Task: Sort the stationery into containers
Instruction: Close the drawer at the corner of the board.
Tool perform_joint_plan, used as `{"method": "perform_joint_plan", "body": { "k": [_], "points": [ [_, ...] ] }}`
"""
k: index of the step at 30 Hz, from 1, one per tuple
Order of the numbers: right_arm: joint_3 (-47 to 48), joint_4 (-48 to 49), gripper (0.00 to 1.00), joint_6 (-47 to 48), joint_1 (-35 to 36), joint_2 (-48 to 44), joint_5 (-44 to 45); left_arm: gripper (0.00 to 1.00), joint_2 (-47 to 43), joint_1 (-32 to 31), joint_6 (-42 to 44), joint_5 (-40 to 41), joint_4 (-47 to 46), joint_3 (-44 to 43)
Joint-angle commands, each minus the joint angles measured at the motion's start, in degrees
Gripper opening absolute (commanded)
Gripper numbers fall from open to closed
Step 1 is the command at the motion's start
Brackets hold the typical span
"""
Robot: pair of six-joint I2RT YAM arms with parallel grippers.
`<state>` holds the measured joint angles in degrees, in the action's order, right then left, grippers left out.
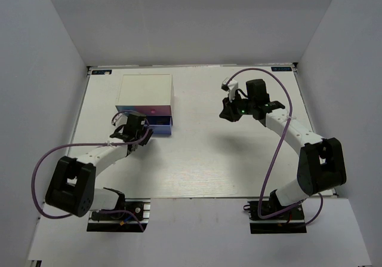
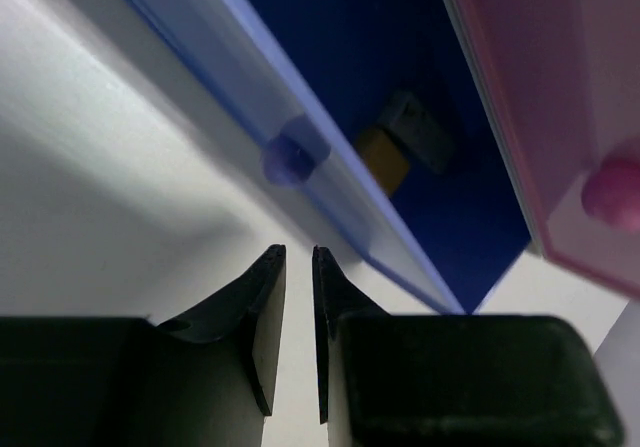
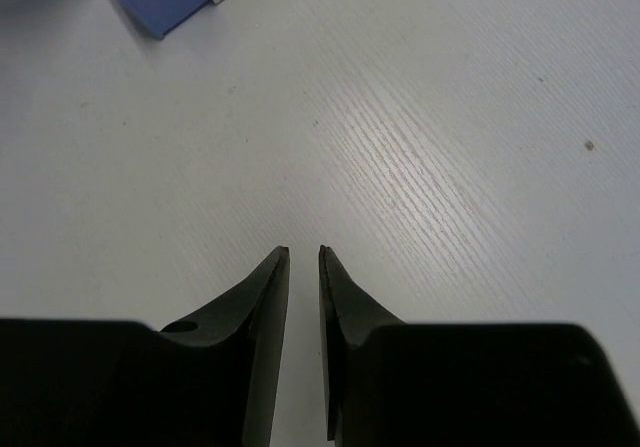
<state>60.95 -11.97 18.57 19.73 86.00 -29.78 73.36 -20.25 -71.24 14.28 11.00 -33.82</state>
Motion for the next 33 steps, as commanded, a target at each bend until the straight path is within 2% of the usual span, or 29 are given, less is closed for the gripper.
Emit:
{"method": "perform_joint_plan", "body": {
  "k": [1, 13, 33],
  "points": [
    [-0.6, 0.1, 0.24, 1.0, -0.2, -1.0, 0.2, 0.28, 4.0, 1.7, -1.4, -1.7, -4.3, -3.9],
    [-1.5, 0.3, 0.24, 1.5, -0.1, -1.2, 0.7, 0.31, 7.9, 4.1, -4.3, -1.8, -12.0, -4.5],
    [-0.2, 0.3, 0.24, 1.6, -0.3, 0.3, 1.0, 0.46, 10.7, 4.6, -13.2, -0.1, -23.7, 1.1]
  ]
}}
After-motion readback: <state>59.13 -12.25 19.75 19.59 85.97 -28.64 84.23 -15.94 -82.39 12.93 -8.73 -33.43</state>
